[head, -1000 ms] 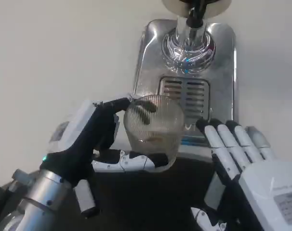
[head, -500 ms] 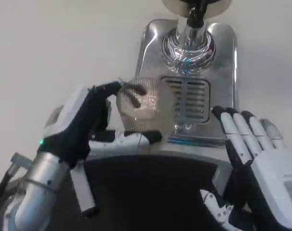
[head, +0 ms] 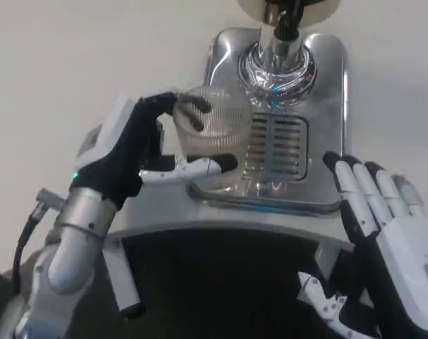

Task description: Grasp the cup under the faucet to collect the drink, then remove the cup.

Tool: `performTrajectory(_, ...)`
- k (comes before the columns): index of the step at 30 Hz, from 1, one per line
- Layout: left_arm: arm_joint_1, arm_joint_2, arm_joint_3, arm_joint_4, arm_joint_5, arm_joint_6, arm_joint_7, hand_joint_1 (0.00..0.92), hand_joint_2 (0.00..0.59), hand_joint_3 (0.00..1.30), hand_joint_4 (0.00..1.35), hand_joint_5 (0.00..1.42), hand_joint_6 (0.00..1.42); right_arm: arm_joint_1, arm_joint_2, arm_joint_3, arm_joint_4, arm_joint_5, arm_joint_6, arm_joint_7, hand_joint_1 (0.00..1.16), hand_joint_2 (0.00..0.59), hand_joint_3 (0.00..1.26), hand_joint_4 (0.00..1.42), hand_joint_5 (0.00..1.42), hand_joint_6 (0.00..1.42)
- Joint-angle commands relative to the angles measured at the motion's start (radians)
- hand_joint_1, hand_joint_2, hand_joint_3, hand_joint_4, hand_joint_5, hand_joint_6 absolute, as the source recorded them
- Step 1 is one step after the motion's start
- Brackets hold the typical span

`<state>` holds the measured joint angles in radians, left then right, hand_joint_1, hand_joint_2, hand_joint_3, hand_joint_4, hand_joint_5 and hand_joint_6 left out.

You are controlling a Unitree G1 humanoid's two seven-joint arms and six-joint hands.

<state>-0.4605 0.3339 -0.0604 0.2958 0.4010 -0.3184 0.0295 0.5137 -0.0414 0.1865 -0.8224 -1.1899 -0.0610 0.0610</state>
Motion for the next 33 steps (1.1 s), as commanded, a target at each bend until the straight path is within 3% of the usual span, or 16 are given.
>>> performTrajectory(1,-0.061,-0.017,-0.016,0.064,0.001,-0.045,0.041,0.664,0.063,1.17,1.10,1.38,1.42,0.015,-0.001,0.001,0.005,0.003,0.006,-0.016,0.46,0.479,0.00,0.00,0.00,0.00)
performTrajectory(17,-0.246,-0.025,-0.093,0.352,0.050,-0.157,0.117,0.678,0.066,1.16,1.09,1.38,1.42,0.017,-0.004,0.003,0.013,0.003,0.019,-0.006,0.45,0.453,0.00,0.00,0.00,0.00)
performTrajectory(21,-0.282,-0.044,-0.109,0.428,0.051,-0.166,0.131,0.683,0.068,1.16,1.09,1.37,1.42,0.021,-0.004,0.005,0.008,0.000,0.020,-0.003,0.45,0.452,0.00,0.00,0.00,0.00)
performTrajectory(33,-0.372,-0.053,-0.149,0.569,0.058,-0.216,0.160,0.692,0.080,1.12,1.06,1.35,1.42,0.018,-0.002,0.018,0.012,-0.004,0.035,-0.002,0.45,0.452,0.00,0.00,0.00,0.00)
